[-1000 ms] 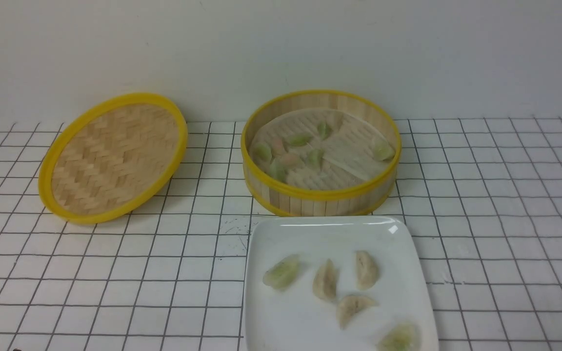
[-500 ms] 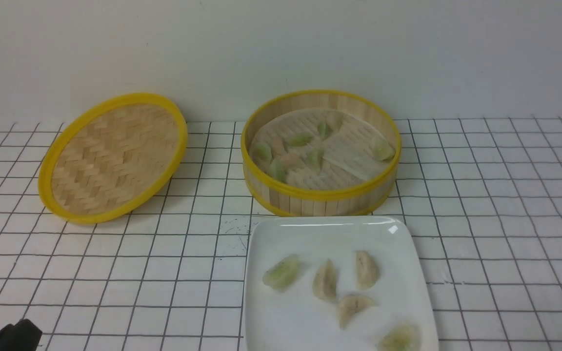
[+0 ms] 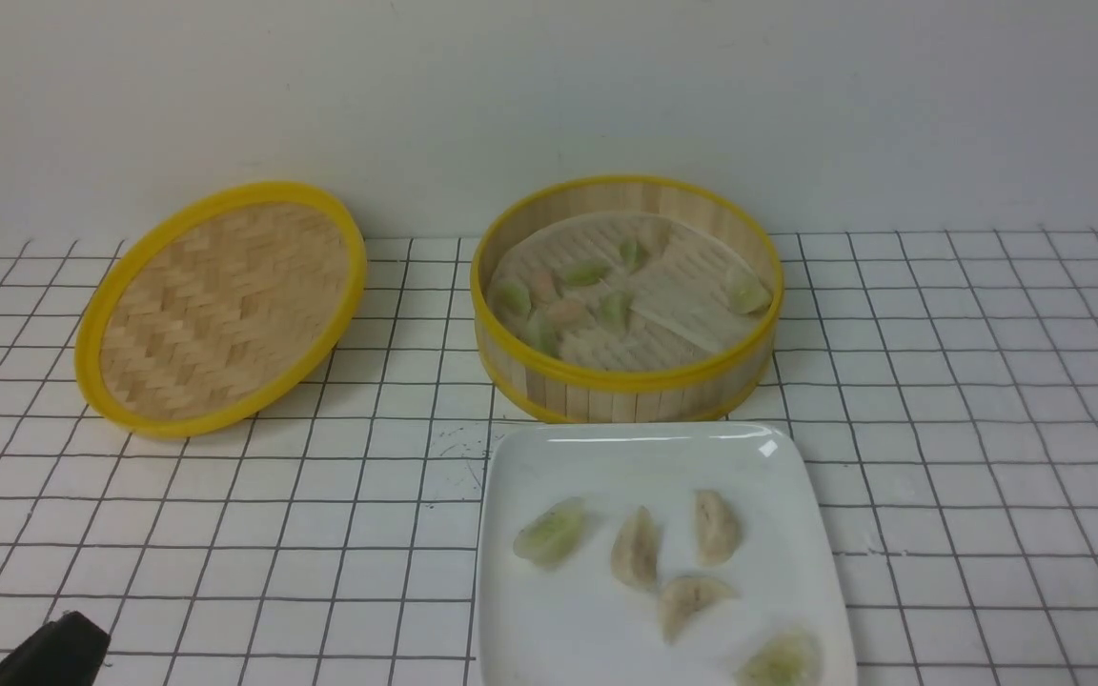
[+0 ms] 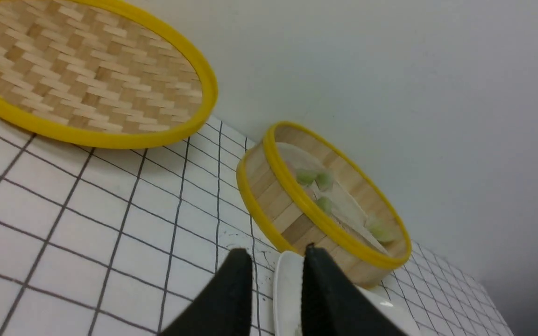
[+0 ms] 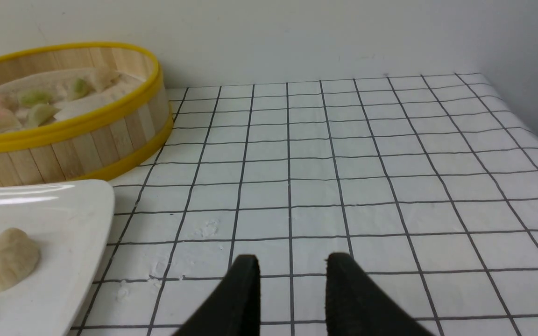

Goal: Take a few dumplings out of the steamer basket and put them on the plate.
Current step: Use the left arm to grab a dumpling from the steamer

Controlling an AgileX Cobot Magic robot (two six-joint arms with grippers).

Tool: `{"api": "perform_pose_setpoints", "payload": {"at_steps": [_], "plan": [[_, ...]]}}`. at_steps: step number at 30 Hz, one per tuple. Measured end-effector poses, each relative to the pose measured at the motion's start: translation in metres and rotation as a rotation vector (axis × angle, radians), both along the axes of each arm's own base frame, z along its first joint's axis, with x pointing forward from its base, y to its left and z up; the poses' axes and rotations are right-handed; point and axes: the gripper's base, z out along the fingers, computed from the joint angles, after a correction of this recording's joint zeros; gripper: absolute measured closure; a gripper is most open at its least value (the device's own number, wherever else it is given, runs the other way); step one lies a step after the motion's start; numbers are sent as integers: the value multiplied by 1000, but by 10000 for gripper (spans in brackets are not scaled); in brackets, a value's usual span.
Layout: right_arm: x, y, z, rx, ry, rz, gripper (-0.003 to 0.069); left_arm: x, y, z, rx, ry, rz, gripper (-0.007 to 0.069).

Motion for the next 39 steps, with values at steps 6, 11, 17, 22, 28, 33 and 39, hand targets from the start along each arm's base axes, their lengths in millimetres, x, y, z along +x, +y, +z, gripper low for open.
{"api": "perform_pose_setpoints", "payload": {"at_steps": [6, 11, 17, 22, 28, 33, 39], "plan": [[0, 0, 0, 0, 0, 0, 467, -3, -8, -3, -5, 34, -92, 483], [0, 0, 0, 0, 0, 0, 467, -3, -9, -3, -11, 39, -106, 483], [0, 0, 0, 0, 0, 0, 467, -6, -16, -5, 50, 41, -186, 447], [0, 0, 0, 0, 0, 0, 467, -10, -25, -1, 109, -31, -301, 325], [0, 0, 0, 0, 0, 0, 467, -15, -28, 38, 176, -174, -334, 259], [0, 0, 0, 0, 0, 0, 467, -2, -27, 74, 338, -141, -347, 286], [0, 0, 0, 0, 0, 0, 467, 40, -21, 101, 509, -14, -380, 321]]}}
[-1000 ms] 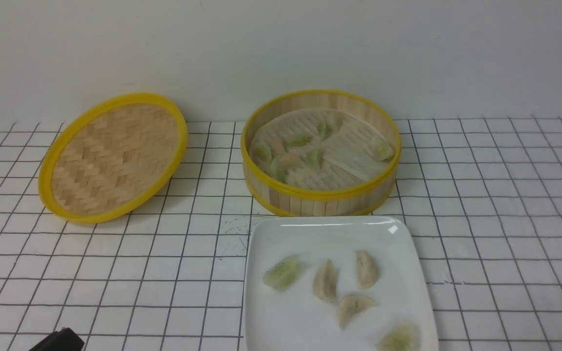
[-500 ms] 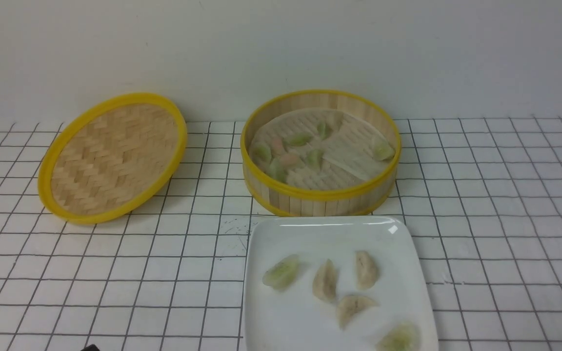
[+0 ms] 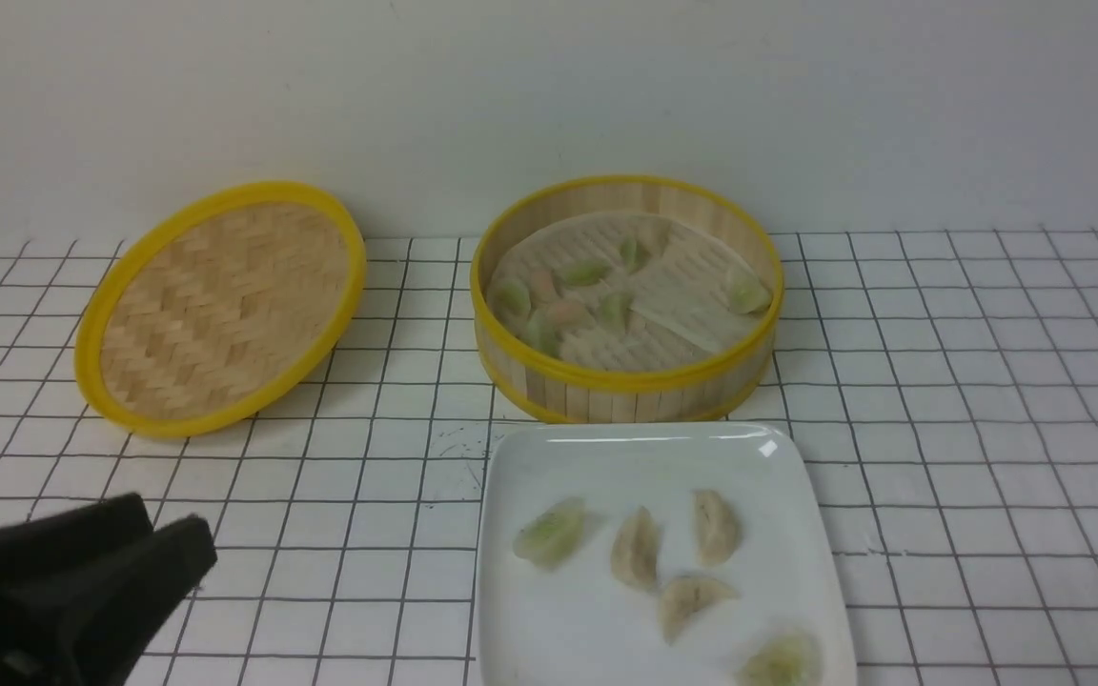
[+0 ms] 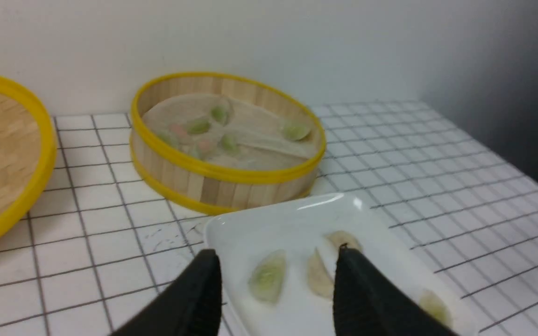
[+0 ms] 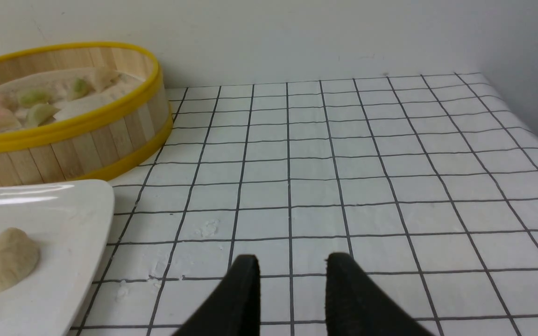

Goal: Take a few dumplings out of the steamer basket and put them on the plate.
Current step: Use the left arm to grab a dumpling from the steamer

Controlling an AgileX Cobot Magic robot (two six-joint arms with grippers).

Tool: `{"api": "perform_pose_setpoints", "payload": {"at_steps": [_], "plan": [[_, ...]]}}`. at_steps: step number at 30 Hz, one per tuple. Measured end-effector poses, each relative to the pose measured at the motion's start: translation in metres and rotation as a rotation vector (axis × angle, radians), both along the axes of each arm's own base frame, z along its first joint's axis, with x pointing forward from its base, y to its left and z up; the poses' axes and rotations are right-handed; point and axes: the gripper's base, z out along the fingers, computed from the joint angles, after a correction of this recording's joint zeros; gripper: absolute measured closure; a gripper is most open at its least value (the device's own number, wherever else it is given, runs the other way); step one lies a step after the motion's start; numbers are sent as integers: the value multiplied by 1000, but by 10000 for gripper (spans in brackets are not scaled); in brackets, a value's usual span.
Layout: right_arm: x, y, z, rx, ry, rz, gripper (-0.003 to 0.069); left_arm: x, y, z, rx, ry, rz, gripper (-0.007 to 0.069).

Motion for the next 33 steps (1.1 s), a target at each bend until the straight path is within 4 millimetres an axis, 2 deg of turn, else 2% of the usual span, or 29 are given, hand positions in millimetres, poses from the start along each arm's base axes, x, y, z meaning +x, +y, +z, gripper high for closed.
{"api": "perform_pose_setpoints", "payload": {"at_steps": [3, 8, 13, 14, 18, 19, 20, 25, 30, 33], "plan": [[0, 0, 0, 0, 0, 0, 467, 24, 2, 11, 59, 24, -17, 326], [0, 0, 0, 0, 0, 0, 467, 81, 5, 36, 126, 23, -73, 326], [0, 0, 0, 0, 0, 0, 467, 134, 5, 46, 264, -38, -186, 326], [0, 0, 0, 0, 0, 0, 467, 136, 5, 44, 268, -34, -189, 326], [0, 0, 0, 0, 0, 0, 467, 176, 5, 35, 304, -10, -272, 326], [0, 0, 0, 0, 0, 0, 467, 177, 5, 35, 303, -8, -274, 326], [0, 0, 0, 0, 0, 0, 467, 191, 6, 31, 303, 9, -284, 326], [0, 0, 0, 0, 0, 0, 467, 226, 6, 20, 346, 17, -321, 326], [0, 0, 0, 0, 0, 0, 467, 258, -17, -2, 459, 12, -447, 326], [0, 0, 0, 0, 0, 0, 467, 277, -39, -21, 497, 41, -488, 326]]}}
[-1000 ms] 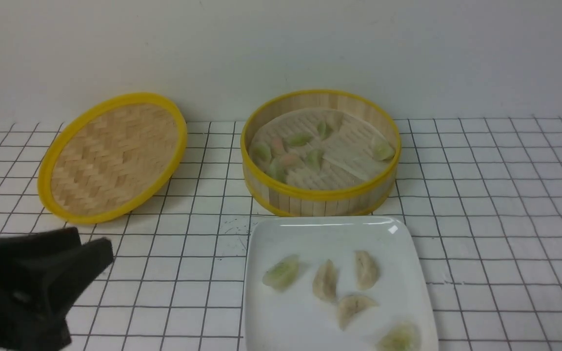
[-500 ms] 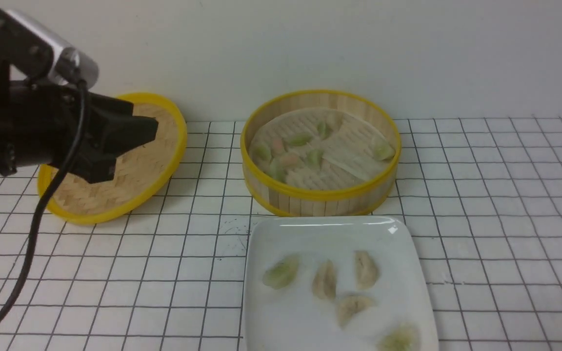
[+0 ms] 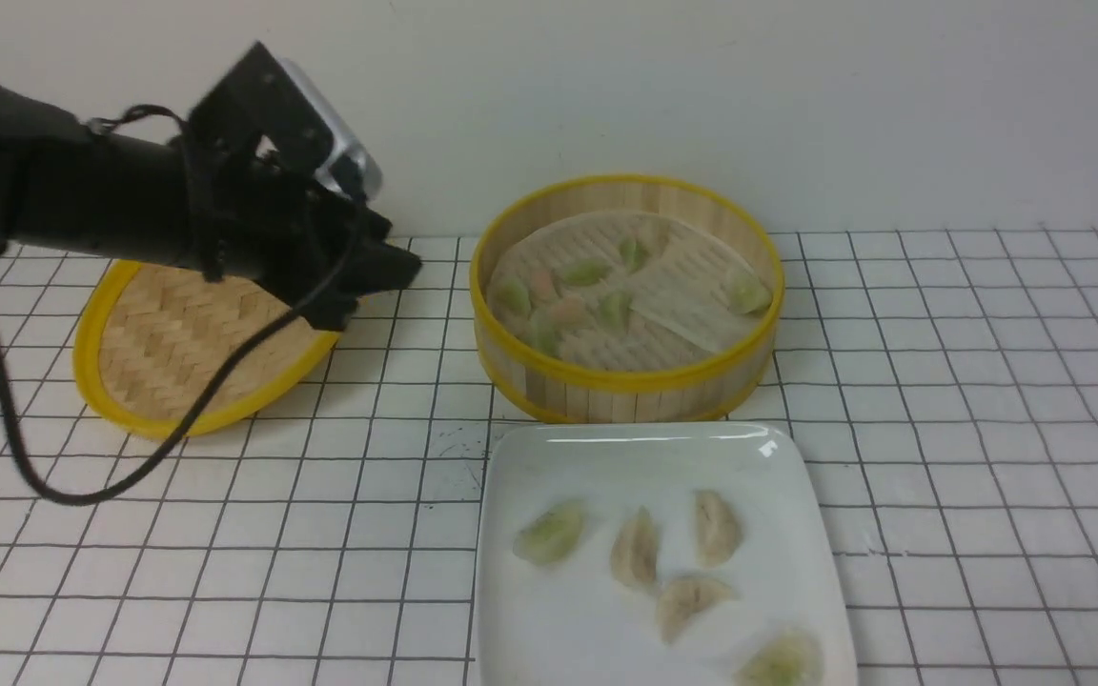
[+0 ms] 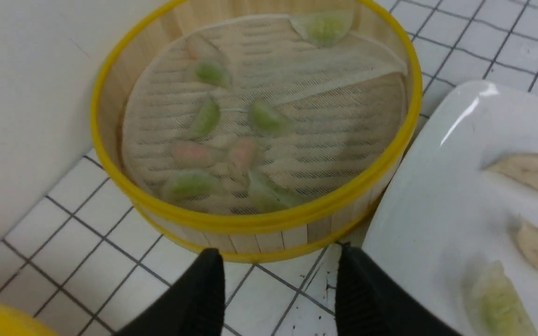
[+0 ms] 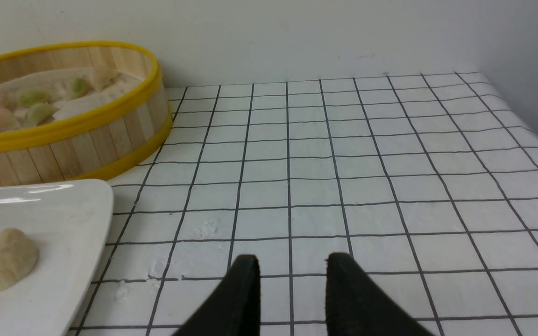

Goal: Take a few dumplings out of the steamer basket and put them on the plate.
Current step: Use the left arm to grab a dumpling from the steamer

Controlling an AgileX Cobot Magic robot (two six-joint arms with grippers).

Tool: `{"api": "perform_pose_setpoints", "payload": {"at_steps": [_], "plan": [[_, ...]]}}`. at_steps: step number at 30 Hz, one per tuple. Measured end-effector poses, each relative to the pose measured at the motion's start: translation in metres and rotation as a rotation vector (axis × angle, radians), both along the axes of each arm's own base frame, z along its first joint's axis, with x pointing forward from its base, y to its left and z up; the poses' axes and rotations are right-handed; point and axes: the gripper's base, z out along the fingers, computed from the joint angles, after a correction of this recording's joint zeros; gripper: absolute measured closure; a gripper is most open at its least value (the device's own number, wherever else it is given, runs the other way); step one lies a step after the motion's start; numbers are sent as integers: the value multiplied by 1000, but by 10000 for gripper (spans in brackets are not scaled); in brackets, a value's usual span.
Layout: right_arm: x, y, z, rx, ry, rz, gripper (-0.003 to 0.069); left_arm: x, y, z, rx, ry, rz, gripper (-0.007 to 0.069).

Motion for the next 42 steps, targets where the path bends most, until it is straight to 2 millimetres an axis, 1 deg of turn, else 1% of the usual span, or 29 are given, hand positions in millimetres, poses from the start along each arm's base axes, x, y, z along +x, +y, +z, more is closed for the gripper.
{"api": "perform_pose_setpoints", "payload": {"at_steps": [4, 5, 6, 8, 12, 15, 19, 21, 22, 23, 24, 25, 26, 27, 28, 30, 31, 33, 41, 42], "plan": [[0, 0, 0, 0, 0, 0, 467, 22, -26, -11, -46, 34, 96, 326], [0, 0, 0, 0, 0, 0, 467, 27, -31, -12, -64, 39, 125, 326], [0, 0, 0, 0, 0, 0, 467, 28, -32, -11, -68, 36, 130, 326], [0, 0, 0, 0, 0, 0, 467, 37, -44, -12, -110, 54, 176, 326], [0, 0, 0, 0, 0, 0, 467, 46, -59, -8, -169, 85, 206, 326], [0, 0, 0, 0, 0, 0, 467, 48, -62, -6, -180, 100, 219, 326], [0, 0, 0, 0, 0, 0, 467, 48, -60, -8, -154, 136, 243, 326], [0, 0, 0, 0, 0, 0, 467, 49, -61, -17, -143, 187, 250, 326], [0, 0, 0, 0, 0, 0, 467, 49, -61, -17, -145, 189, 251, 326], [0, 0, 0, 0, 0, 0, 467, 51, -63, -28, -133, 230, 245, 326], [0, 0, 0, 0, 0, 0, 467, 52, -65, -31, -129, 241, 242, 326], [0, 0, 0, 0, 0, 0, 467, 55, -69, -41, -114, 259, 235, 326], [0, 0, 0, 0, 0, 0, 467, 56, -69, -42, -112, 260, 234, 326], [0, 0, 0, 0, 0, 0, 467, 58, -76, -52, -90, 282, 210, 326], [0, 0, 0, 0, 0, 0, 467, 58, -78, -52, -90, 283, 206, 326], [0, 0, 0, 0, 0, 0, 467, 61, -84, -59, -65, 303, 189, 326], [0, 0, 0, 0, 0, 0, 467, 63, -88, -60, -53, 309, 186, 326], [0, 0, 0, 0, 0, 0, 467, 65, -89, -60, -35, 309, 191, 326], [0, 0, 0, 0, 0, 0, 467, 76, -85, -46, 79, 281, 216, 326], [0, 0, 0, 0, 0, 0, 467, 78, -85, -46, 87, 282, 214, 326]]}}
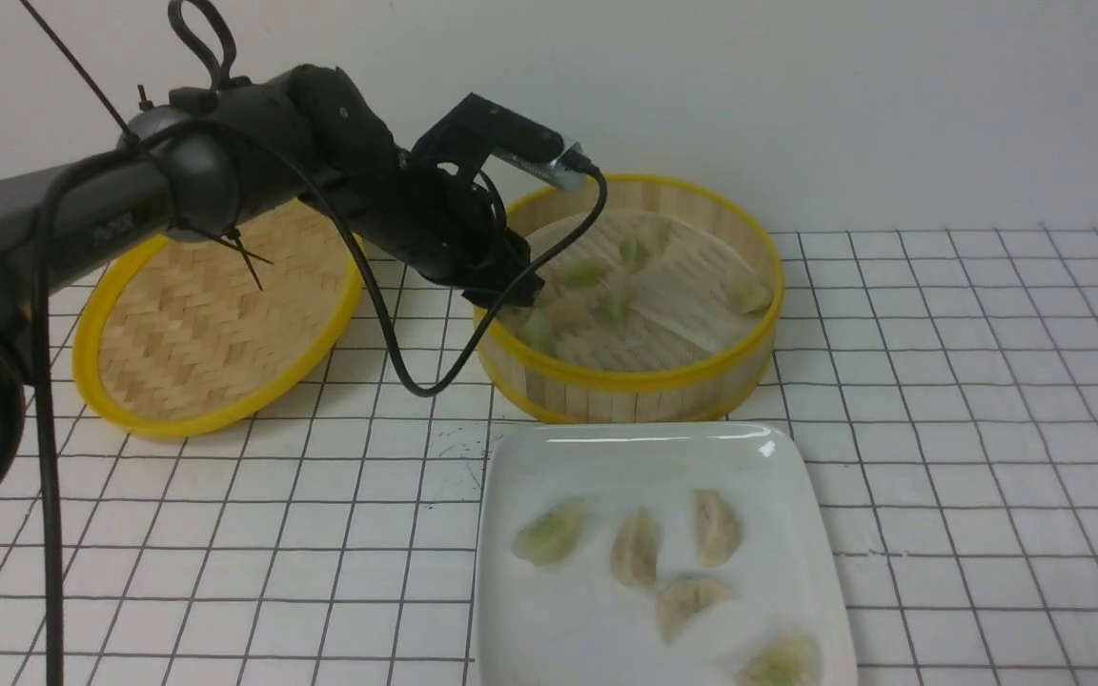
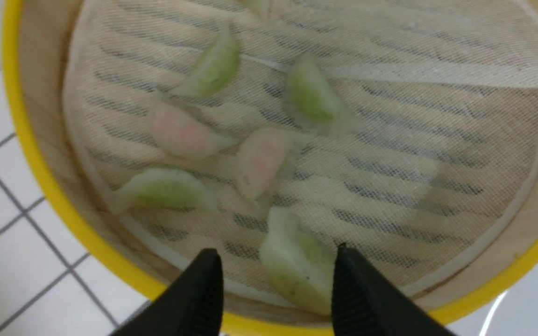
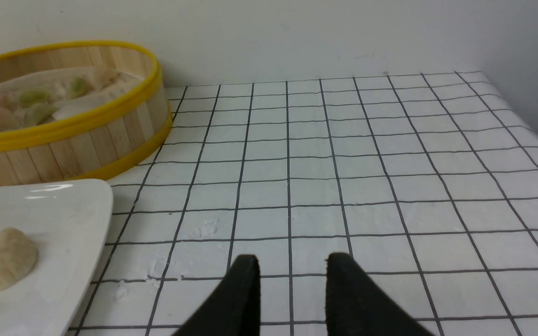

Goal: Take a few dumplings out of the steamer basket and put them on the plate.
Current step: Use the left arm to grab a dumpling from the steamer

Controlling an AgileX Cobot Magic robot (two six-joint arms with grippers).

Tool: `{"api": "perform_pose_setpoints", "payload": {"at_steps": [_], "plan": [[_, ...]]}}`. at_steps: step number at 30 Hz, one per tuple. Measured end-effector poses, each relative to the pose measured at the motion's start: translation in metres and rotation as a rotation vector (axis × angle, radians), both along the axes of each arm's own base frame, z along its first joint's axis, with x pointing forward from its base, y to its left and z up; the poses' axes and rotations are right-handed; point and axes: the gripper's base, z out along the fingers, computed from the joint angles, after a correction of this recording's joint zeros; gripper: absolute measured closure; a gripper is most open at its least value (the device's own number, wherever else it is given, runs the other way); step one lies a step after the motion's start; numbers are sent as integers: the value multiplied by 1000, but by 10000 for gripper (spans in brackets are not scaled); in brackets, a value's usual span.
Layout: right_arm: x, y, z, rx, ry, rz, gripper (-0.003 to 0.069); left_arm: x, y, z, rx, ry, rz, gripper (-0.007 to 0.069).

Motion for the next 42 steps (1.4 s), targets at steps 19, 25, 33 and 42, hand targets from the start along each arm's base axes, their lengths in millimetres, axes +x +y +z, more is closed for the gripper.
{"api": "perform_pose_setpoints", "payload": {"at_steps": [19, 25, 33, 42], "plan": [[0, 0, 0, 0, 0, 0, 467, 10, -27, -30, 23, 89, -73, 326], [0, 0, 0, 0, 0, 0, 467, 12, -25, -28, 62, 61, -83, 326], [0, 0, 0, 0, 0, 0, 467, 15, -23, -29, 92, 41, -85, 326], [0, 0, 0, 0, 0, 0, 467, 20, -25, -48, 100, 49, -78, 326]]}}
